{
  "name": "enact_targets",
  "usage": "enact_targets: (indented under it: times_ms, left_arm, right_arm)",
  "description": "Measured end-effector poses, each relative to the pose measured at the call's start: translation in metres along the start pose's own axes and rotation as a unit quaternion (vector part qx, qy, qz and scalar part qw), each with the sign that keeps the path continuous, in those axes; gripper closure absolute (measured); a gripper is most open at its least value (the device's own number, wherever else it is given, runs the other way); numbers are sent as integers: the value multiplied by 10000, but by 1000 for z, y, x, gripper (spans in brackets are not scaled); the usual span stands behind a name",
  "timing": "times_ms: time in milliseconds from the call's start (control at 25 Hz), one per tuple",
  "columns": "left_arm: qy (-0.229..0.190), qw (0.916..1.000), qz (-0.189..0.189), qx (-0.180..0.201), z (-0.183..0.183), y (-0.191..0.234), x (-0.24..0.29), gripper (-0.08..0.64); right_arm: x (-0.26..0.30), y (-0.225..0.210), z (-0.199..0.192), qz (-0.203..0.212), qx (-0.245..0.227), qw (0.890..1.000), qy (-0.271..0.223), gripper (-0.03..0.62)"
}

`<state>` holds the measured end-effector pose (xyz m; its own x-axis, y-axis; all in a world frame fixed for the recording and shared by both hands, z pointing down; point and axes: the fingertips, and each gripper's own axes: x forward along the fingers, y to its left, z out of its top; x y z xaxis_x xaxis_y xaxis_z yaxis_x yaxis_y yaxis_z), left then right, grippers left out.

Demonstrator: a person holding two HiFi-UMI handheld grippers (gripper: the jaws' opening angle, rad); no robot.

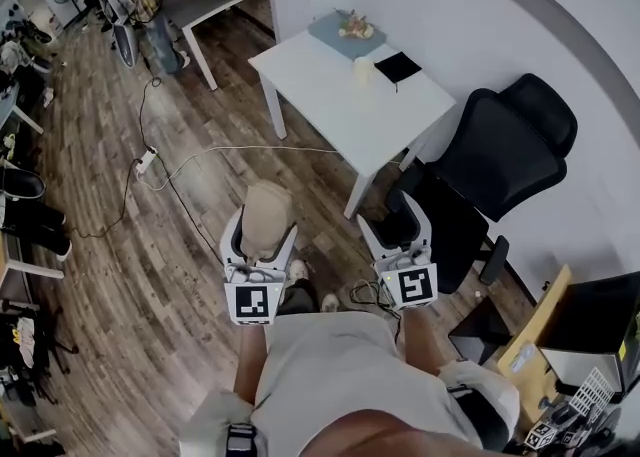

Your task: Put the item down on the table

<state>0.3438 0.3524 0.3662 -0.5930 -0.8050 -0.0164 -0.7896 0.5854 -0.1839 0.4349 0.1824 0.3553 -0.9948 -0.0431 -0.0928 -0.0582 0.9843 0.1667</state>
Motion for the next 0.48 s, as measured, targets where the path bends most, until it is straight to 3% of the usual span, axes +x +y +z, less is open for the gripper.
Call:
enact_targets:
  times_ms: [480]
  left_arm:
    - [-56,10000,-62,31,-15,53,49,166]
  right_arm:
    - [70,-4,-9,-51,-131,9999,91,275]
